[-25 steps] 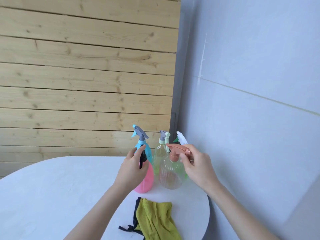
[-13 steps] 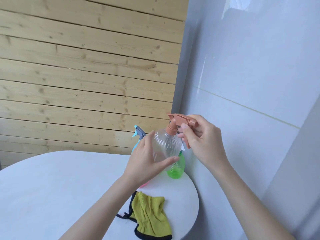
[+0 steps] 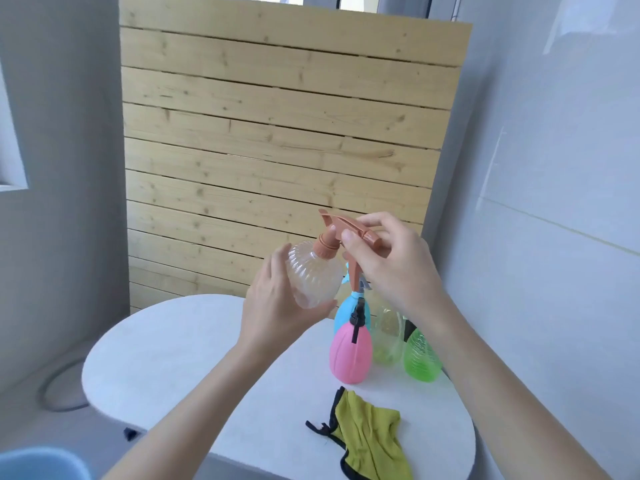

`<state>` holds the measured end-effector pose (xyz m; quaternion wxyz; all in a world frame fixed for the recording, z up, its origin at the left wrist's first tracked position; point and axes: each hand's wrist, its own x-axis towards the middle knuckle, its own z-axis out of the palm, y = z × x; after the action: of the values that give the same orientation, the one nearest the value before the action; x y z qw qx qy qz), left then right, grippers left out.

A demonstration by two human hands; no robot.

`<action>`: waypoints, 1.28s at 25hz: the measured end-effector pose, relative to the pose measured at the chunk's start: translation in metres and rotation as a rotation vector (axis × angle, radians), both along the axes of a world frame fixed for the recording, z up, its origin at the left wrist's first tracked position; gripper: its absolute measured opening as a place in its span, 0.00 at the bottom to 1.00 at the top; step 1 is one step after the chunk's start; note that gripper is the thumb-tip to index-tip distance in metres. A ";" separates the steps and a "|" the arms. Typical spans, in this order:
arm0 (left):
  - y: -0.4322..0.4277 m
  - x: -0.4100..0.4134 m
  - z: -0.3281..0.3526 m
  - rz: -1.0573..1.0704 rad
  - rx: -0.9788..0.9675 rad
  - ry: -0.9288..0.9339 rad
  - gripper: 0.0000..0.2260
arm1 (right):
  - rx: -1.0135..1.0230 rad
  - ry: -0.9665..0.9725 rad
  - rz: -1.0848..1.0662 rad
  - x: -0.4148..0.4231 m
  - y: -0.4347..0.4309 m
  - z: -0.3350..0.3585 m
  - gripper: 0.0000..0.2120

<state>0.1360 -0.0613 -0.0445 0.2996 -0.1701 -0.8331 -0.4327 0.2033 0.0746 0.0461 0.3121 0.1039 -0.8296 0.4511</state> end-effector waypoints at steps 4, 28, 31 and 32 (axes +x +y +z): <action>-0.046 -0.005 -0.004 0.106 -0.006 -0.011 0.45 | 0.123 -0.043 0.100 -0.023 -0.038 0.007 0.01; -0.265 0.004 -0.064 0.420 -0.149 -0.102 0.44 | 0.563 0.244 0.469 -0.122 -0.201 -0.065 0.09; -0.284 0.006 -0.071 0.435 -0.157 -0.104 0.45 | 0.758 0.475 0.260 -0.121 -0.225 -0.076 0.06; -0.289 0.007 -0.074 0.449 -0.148 -0.093 0.45 | 0.779 0.501 0.211 -0.118 -0.232 -0.077 0.04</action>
<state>0.1433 -0.3504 -0.1183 0.3365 0.0178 -0.8923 -0.3005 0.0856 -0.1579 -0.0314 0.3927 0.4025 -0.8212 0.0965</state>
